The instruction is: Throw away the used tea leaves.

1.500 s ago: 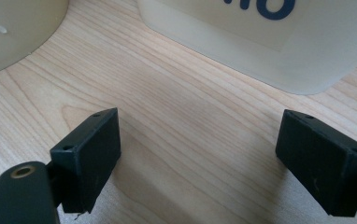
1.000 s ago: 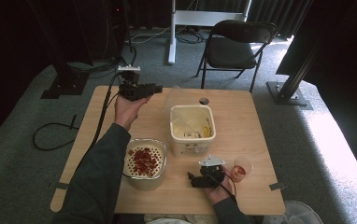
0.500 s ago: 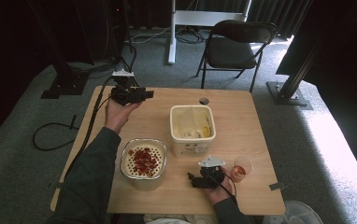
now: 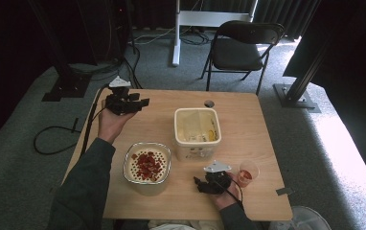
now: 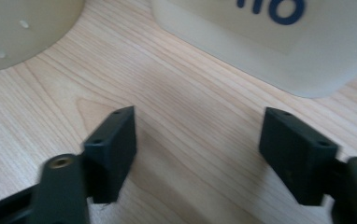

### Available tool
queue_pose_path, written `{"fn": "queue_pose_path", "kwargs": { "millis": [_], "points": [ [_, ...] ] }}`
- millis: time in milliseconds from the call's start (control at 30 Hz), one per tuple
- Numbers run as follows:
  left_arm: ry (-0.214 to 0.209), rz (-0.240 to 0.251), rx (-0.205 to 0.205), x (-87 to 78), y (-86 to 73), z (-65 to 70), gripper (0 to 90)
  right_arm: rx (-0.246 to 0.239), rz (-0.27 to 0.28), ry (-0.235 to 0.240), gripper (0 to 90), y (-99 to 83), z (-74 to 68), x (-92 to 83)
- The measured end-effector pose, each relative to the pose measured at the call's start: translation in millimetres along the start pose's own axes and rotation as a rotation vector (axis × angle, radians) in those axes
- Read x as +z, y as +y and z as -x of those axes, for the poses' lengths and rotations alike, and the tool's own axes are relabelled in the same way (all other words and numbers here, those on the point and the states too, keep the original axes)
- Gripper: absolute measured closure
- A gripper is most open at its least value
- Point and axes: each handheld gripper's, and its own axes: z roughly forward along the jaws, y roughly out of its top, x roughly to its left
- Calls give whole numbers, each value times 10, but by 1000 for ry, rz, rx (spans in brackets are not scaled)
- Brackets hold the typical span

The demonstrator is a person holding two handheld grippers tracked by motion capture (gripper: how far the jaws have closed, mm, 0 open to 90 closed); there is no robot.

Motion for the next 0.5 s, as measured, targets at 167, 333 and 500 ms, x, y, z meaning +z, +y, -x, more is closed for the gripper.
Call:
{"fn": "queue_pose_path", "kwargs": {
  "millis": [167, 333, 500],
  "points": [
    [50, -8, 29, -108, -159, -39, 474, -8, 41, 4, 360, 100, -18, -169],
    [96, 10, 21, -233, -346, -118, 471, -28, 132, -29, 406, 253, 24, -506],
    [126, 15, 27, -290, -484, -146, 470, -24, 176, -84, 435, 344, 170, -767]
  ]
}}
